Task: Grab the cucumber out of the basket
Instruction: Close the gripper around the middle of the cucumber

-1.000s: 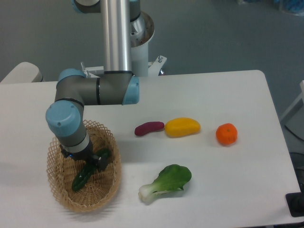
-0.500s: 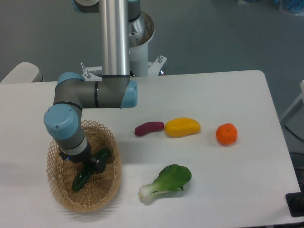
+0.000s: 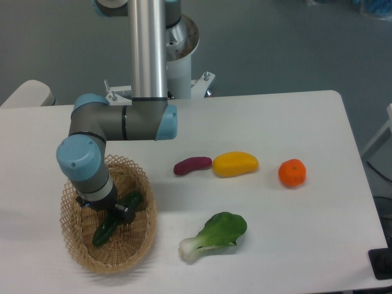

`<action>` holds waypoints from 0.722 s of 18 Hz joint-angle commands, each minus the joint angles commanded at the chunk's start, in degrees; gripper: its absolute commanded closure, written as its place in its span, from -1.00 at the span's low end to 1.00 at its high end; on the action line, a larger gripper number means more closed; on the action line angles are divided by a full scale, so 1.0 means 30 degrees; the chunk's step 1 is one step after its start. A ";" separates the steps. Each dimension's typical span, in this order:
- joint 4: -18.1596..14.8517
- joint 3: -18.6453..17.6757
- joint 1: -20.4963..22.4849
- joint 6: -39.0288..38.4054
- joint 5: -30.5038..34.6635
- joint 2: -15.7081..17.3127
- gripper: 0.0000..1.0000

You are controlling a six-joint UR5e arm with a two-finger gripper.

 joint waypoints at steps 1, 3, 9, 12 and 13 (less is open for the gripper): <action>0.0029 0.0029 0.0000 0.0000 0.0000 0.0000 -0.73; 0.0000 0.0058 0.0000 0.0145 0.0000 0.0029 -0.73; 0.0029 0.0204 0.0058 0.0496 0.0029 0.0000 -0.69; 0.0029 0.0146 0.0088 0.0820 0.0059 -0.0059 -0.71; 0.0029 0.0146 0.0088 0.0820 0.0059 -0.0117 -0.72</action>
